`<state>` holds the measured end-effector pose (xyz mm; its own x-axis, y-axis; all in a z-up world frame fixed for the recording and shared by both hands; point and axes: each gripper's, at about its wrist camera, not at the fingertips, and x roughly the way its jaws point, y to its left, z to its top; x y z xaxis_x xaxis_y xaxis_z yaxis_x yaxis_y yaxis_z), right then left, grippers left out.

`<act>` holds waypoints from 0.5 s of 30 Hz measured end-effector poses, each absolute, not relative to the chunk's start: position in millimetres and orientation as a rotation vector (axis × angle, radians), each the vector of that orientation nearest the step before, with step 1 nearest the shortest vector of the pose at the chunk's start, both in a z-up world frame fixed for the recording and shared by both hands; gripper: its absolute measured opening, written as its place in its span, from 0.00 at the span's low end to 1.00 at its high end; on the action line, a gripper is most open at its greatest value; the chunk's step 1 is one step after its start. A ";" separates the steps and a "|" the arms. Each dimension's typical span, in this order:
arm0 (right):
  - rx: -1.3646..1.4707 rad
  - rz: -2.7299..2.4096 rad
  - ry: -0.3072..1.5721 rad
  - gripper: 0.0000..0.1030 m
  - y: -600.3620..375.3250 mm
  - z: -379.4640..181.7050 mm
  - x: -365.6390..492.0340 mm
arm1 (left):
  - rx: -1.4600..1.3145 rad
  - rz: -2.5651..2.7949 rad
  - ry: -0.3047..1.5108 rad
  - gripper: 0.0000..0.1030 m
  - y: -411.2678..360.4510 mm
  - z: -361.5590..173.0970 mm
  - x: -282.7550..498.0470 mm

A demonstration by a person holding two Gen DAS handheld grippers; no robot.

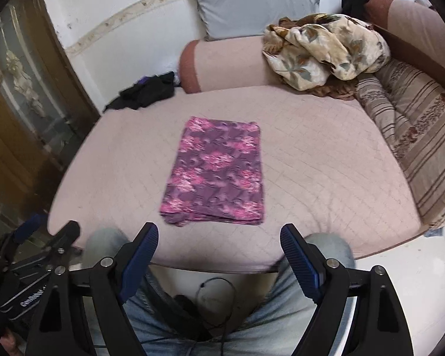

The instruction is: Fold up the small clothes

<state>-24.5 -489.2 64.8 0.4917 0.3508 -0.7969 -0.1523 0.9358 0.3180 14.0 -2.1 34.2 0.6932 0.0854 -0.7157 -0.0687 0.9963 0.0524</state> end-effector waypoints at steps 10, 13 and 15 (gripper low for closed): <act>0.201 0.322 1.006 0.86 -500.8 67.8 -23.3 | 0.047 0.081 0.792 0.92 -6.4 32.1 15.4; 0.216 0.329 1.017 0.86 -505.5 65.1 -21.7 | 0.045 0.079 0.796 0.92 -8.3 32.0 15.3; 0.221 0.321 1.017 0.86 -508.7 65.2 -21.1 | 0.047 0.080 0.792 0.92 -8.1 32.8 15.4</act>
<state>-21.1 -508.7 65.2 0.4854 0.3633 -0.7953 -0.1597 0.9311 0.3279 15.4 -8.1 32.8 0.6995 0.0895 -0.7091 -0.0540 0.9959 0.0724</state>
